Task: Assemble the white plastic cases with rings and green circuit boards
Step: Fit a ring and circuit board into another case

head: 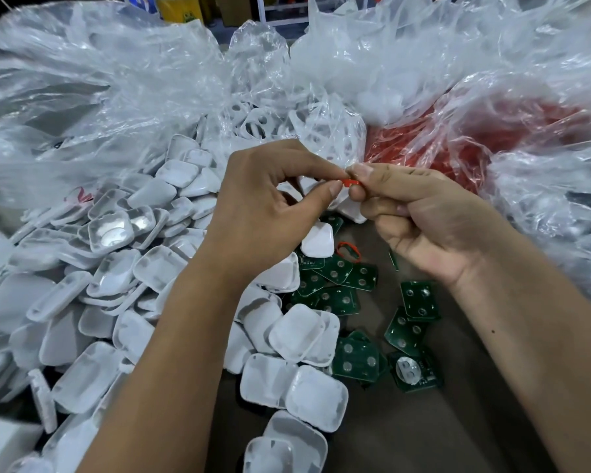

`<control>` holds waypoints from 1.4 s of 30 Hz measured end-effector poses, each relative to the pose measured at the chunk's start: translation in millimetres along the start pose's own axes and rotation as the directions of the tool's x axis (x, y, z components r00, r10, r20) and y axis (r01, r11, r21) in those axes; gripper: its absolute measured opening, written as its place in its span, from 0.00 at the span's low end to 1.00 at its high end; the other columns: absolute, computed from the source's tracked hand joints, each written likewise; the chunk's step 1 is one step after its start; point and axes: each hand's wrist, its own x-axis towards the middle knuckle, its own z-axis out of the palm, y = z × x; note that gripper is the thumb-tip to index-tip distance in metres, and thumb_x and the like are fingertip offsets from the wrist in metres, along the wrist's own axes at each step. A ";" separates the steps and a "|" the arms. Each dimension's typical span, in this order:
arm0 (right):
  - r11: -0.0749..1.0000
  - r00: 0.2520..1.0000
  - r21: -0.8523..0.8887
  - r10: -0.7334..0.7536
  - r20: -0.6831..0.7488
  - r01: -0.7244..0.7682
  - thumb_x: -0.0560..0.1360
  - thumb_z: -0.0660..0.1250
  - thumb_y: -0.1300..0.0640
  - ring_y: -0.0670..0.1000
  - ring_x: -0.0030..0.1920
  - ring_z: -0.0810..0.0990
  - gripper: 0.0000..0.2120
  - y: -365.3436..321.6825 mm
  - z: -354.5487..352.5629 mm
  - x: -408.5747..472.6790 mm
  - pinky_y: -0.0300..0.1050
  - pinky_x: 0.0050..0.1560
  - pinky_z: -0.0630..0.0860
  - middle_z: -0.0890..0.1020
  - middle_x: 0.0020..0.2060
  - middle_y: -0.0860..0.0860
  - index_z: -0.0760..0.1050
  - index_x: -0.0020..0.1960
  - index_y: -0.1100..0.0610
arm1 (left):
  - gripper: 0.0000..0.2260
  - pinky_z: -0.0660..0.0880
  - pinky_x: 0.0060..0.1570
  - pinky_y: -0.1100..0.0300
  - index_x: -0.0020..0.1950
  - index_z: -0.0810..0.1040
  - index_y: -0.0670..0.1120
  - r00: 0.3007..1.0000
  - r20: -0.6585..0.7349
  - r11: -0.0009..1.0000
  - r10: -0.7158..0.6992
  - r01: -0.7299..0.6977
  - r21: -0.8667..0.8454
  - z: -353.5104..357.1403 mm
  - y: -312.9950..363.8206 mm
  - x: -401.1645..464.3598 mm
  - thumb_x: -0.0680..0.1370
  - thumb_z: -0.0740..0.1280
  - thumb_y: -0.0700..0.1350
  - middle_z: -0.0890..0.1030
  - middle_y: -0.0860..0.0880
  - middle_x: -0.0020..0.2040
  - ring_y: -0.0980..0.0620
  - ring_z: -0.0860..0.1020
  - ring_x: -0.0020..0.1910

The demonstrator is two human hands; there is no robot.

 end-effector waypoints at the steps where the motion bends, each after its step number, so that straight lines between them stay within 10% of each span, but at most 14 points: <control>1: 1.000 1.000 0.005 0.012 0.009 -0.012 0.70 0.73 0.60 0.41 0.23 0.65 0.08 -0.2 -0.5 0.4 0.29 0.17 0.58 0.81 0.33 0.53 0.81 0.48 0.62 | 0.05 0.81 0.39 0.48 0.51 0.89 0.46 1.000 -0.003 1.000 0.004 -0.004 0.004 0.1 0.2 -0.1 0.77 0.75 0.39 0.83 0.54 0.42 0.50 0.82 0.44; 7: 0.992 0.992 0.053 0.117 0.046 -0.119 0.70 0.69 0.62 0.41 0.21 0.64 0.04 -0.4 -1.5 1.2 0.31 0.15 0.58 0.78 0.32 0.52 0.77 0.45 0.60 | 0.05 0.71 0.36 0.70 0.50 0.89 0.47 0.997 -0.003 0.993 0.072 -0.071 0.090 -0.5 0.4 0.4 0.77 0.74 0.40 0.82 0.58 0.40 0.60 0.80 0.39; 11: 0.992 0.995 0.066 0.102 0.023 -0.103 0.69 0.69 0.63 0.41 0.22 0.64 0.03 0.0 -2.3 1.7 0.30 0.15 0.58 0.78 0.32 0.53 0.79 0.43 0.61 | 0.07 0.78 0.38 0.63 0.52 0.89 0.48 0.999 -0.009 0.999 -0.037 0.037 0.005 1.5 0.0 -1.2 0.77 0.73 0.39 0.85 0.56 0.43 0.56 0.83 0.42; 17: 0.959 0.961 -0.171 -0.247 -0.122 0.224 0.68 0.75 0.58 0.43 0.23 0.63 0.10 -2.2 -6.5 2.7 0.33 0.19 0.59 0.85 0.35 0.56 0.83 0.48 0.60 | 0.13 0.76 0.38 0.61 0.63 0.80 0.45 0.959 0.034 0.890 -0.280 0.273 -0.365 -5.0 -3.5 2.7 0.82 0.66 0.33 0.84 0.38 0.42 0.55 0.83 0.39; 20: 0.910 0.932 -0.243 -0.358 -0.049 0.337 0.69 0.76 0.58 0.43 0.23 0.63 0.05 0.3 -3.2 1.1 0.34 0.21 0.58 0.86 0.33 0.52 0.85 0.44 0.58 | 0.07 0.74 0.33 0.63 0.58 0.81 0.41 0.923 0.021 0.839 -0.385 0.359 -0.409 -3.1 -5.2 3.9 0.84 0.64 0.35 0.86 0.48 0.39 0.55 0.79 0.34; 24: 0.756 0.857 -0.454 -0.514 0.032 0.471 0.73 0.78 0.64 0.43 0.31 0.84 0.05 8.8 6.2 0.0 0.29 0.28 0.72 0.88 0.39 0.55 0.85 0.49 0.62 | 0.06 0.79 0.33 0.59 0.56 0.83 0.40 0.898 0.031 0.807 -0.439 0.409 -0.426 -1.8 -3.3 3.4 0.83 0.66 0.36 0.87 0.44 0.42 0.50 0.85 0.38; 29: 0.547 0.801 -0.662 -0.582 0.139 0.512 0.73 0.79 0.61 0.46 0.39 0.88 0.04 11.5 8.3 -2.3 0.35 0.40 0.81 0.88 0.38 0.46 0.86 0.46 0.54 | 0.06 0.84 0.36 0.54 0.57 0.80 0.36 0.876 0.104 0.746 -0.470 0.457 -0.485 -0.3 2.8 2.6 0.84 0.64 0.37 0.86 0.38 0.46 0.40 0.87 0.39; 33: 0.492 0.800 -0.742 -0.592 0.099 0.456 0.74 0.80 0.56 0.59 0.25 0.76 0.03 13.4 6.6 -1.2 0.47 0.24 0.69 0.82 0.29 0.59 0.86 0.44 0.50 | 0.05 0.83 0.35 0.56 0.56 0.79 0.36 0.886 0.130 0.765 -0.445 0.452 -0.459 3.9 3.5 1.9 0.84 0.65 0.36 0.86 0.38 0.46 0.41 0.87 0.38; 37: 0.476 0.819 -0.763 -0.562 0.117 0.437 0.75 0.79 0.55 0.72 0.36 0.83 0.02 11.9 6.5 -2.5 0.66 0.34 0.80 0.85 0.34 0.61 0.87 0.44 0.49 | 0.05 0.84 0.36 0.53 0.55 0.80 0.37 0.897 0.115 0.792 -0.426 0.432 -0.432 5.9 2.0 2.1 0.84 0.66 0.36 0.86 0.40 0.45 0.43 0.87 0.38; 42: 0.465 0.823 -0.776 -0.555 0.120 0.427 0.74 0.79 0.57 0.59 0.34 0.86 0.04 12.5 7.8 -4.4 0.43 0.34 0.80 0.86 0.31 0.48 0.87 0.44 0.49 | 0.05 0.85 0.37 0.51 0.54 0.81 0.38 0.903 0.113 0.815 -0.415 0.423 -0.396 6.9 0.4 1.8 0.83 0.66 0.36 0.86 0.41 0.46 0.44 0.87 0.38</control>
